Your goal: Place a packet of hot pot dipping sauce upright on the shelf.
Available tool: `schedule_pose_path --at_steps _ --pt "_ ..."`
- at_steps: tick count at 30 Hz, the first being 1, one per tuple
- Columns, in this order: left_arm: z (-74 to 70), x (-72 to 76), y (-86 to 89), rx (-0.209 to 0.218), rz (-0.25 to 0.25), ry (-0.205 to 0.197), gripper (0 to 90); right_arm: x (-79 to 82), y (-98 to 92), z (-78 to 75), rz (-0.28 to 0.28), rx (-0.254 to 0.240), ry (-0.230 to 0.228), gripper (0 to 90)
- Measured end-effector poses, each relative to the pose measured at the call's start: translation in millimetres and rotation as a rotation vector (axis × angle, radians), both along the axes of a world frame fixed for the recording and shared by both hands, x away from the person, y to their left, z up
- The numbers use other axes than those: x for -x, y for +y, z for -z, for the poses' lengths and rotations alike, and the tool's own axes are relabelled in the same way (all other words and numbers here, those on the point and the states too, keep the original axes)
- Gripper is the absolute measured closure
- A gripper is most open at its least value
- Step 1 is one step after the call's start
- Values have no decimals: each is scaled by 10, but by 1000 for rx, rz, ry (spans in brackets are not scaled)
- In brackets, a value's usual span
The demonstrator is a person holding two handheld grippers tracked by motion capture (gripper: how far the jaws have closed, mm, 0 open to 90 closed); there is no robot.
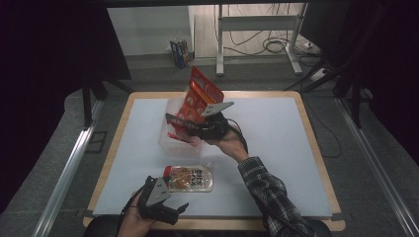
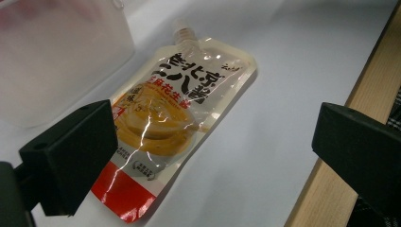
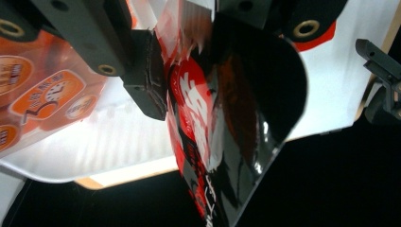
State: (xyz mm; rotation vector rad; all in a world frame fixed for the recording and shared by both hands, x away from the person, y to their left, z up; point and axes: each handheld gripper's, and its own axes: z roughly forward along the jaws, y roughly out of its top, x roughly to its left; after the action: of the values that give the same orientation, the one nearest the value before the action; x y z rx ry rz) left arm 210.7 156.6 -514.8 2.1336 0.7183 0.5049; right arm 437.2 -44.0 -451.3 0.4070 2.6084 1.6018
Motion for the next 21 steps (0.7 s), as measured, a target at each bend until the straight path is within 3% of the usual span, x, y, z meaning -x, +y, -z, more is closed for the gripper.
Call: schedule_pose_path --at_steps 11,16,21 --pt "-4 -3 8 1 -2 0 9 -65 38 54 14 47 65 721" --pt "-5 -3 10 1 -4 1 9 -69 108 129 31 159 61 715" --pt "-6 -7 19 3 -7 1 8 -90 121 179 60 149 77 613"
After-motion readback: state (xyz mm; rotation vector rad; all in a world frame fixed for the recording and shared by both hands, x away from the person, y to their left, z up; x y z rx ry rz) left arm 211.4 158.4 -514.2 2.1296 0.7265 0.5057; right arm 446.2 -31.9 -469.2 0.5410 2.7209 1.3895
